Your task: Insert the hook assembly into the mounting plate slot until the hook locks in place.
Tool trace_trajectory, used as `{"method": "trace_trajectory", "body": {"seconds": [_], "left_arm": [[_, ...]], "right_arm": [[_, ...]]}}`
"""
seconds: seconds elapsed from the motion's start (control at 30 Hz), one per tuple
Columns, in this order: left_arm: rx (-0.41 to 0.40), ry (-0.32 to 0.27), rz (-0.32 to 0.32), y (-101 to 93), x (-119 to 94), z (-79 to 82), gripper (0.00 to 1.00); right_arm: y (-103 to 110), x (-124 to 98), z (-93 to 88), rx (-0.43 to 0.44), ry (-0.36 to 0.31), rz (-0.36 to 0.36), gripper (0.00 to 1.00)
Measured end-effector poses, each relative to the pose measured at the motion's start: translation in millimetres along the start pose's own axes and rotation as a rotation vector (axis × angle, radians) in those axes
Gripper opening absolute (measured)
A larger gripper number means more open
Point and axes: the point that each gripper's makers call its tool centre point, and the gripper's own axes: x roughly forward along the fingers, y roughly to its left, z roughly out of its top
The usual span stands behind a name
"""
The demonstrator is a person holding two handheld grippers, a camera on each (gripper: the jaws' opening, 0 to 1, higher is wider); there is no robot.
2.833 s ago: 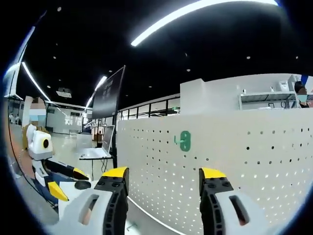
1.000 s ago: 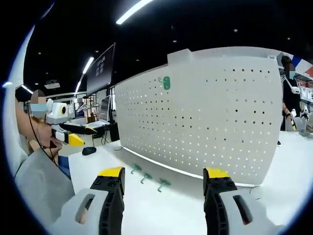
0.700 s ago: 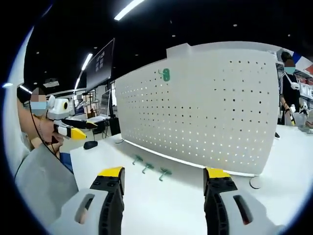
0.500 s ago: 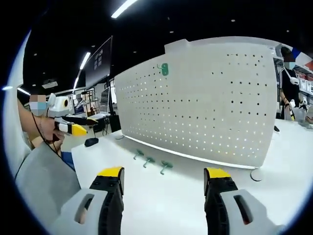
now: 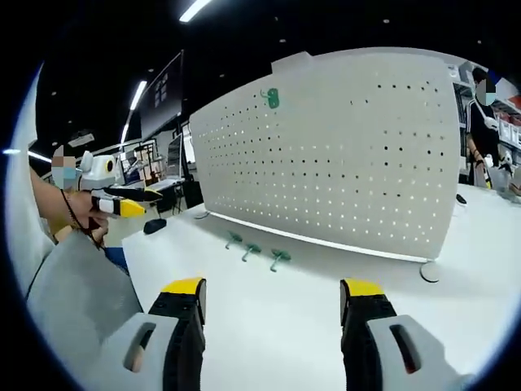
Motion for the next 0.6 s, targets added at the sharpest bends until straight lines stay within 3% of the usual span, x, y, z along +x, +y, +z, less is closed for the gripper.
{"method": "trace_trajectory", "body": {"seconds": [0.6], "left_arm": [[-0.006, 0.009, 0.001, 1.4, -1, -4.0, 0.72]], "right_arm": [[2, -5, -14.4, 0.022, 0.020, -0.025, 0.64]]}}
